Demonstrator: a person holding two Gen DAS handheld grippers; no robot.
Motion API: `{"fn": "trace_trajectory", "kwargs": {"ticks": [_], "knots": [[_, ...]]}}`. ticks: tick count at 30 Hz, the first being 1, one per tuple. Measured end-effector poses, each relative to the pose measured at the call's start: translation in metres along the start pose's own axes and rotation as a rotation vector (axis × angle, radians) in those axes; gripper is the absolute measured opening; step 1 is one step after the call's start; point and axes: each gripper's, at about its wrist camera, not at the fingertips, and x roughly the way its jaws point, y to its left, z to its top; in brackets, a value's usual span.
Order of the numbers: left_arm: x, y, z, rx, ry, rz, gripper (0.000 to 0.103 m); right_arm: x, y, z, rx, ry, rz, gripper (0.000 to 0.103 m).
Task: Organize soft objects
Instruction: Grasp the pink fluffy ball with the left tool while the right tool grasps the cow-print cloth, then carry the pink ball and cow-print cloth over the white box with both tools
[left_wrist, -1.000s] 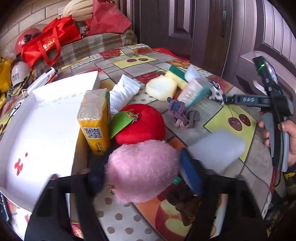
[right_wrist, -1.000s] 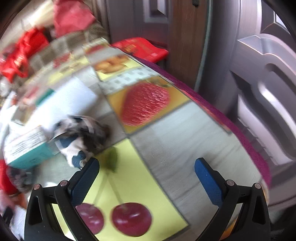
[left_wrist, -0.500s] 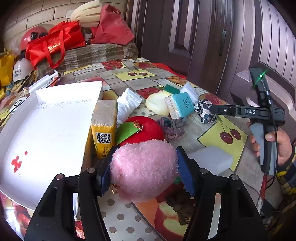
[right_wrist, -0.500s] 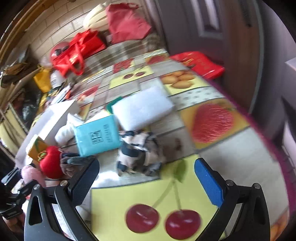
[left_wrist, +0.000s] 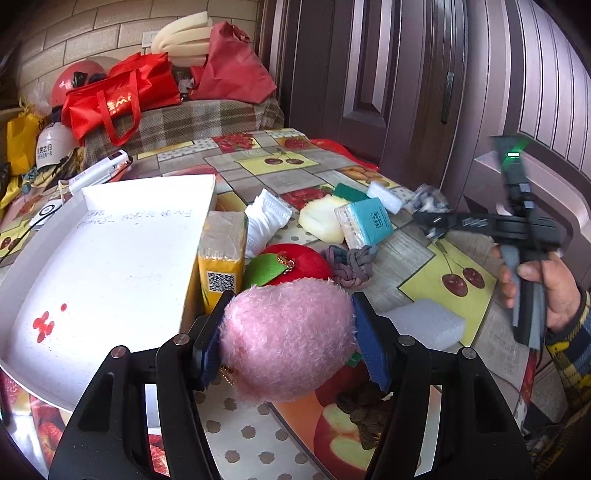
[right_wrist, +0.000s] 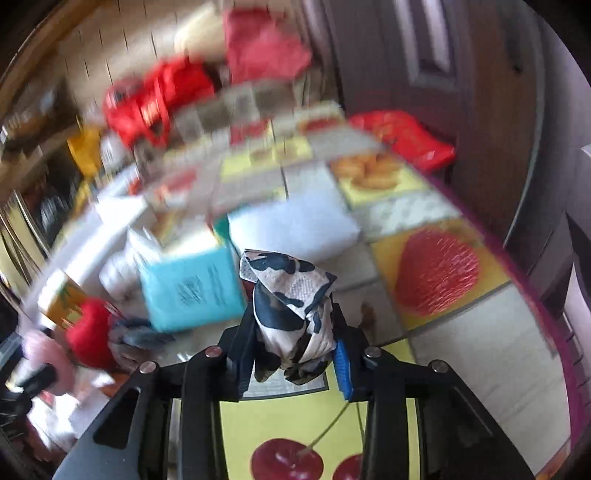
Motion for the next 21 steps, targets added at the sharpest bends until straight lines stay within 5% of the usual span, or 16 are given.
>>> {"fn": "trace_trajectory", "kwargs": {"ticks": [3, 7, 21], "knots": [[-0.004, 0.0, -0.001, -0.003, -0.02, 0.025, 0.063, -0.037, 0.012, -0.009, -0.016, -0.169, 0.035, 0.036], [-0.011, -0.004, -0.002, 0.01, -0.063, 0.068, 0.063, -0.06, 0.038, -0.025, -0.047, -0.291, 0.104, 0.037], [-0.029, 0.011, -0.004, -0.036, -0.149, 0.161, 0.063, -0.055, 0.121, -0.042, -0.133, -0.298, 0.256, 0.039]]}}
